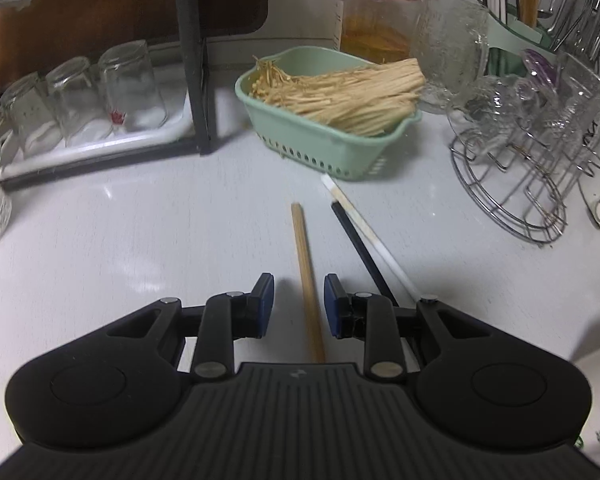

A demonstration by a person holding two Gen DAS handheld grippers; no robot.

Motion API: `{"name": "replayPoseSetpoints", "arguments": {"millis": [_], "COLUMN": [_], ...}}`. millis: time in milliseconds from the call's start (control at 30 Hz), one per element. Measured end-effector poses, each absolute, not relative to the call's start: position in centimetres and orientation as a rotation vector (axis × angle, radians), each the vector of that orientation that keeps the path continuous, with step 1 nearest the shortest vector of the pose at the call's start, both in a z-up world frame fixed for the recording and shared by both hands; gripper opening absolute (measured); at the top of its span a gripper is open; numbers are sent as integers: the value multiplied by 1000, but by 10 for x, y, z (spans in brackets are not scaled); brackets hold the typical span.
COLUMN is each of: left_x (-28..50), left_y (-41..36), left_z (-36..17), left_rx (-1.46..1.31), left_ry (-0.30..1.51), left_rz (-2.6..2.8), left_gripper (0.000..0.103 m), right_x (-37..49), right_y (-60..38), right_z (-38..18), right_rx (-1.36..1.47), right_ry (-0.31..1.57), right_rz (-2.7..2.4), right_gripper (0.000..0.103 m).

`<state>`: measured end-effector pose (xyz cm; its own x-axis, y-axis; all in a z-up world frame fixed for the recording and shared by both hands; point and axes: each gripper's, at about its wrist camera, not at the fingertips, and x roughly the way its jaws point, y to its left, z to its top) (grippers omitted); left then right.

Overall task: Organize utensils
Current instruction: 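Move the open left tool down toward the wooden chopstick on the counter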

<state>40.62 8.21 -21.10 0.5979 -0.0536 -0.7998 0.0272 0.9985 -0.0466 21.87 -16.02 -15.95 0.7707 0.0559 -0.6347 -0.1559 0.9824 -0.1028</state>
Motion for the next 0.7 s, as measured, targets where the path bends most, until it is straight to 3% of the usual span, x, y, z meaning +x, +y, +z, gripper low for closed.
{"name": "replayPoseSetpoints", "arguments": {"millis": [567,700], "left_x": [463,471], "left_y": [64,60], "left_z": [-215,-213], "left_rx": [47,48], "left_ry": [1058,1096], "left_rz": [-11,-26], "left_gripper": [31,16], "right_x": [222,224], "right_y": [-160,-159], "right_z": [-158,-157], "right_rx": [-154,-155], "right_ry": [703,715], "right_rz": [116,116], "right_gripper": [91,91]}}
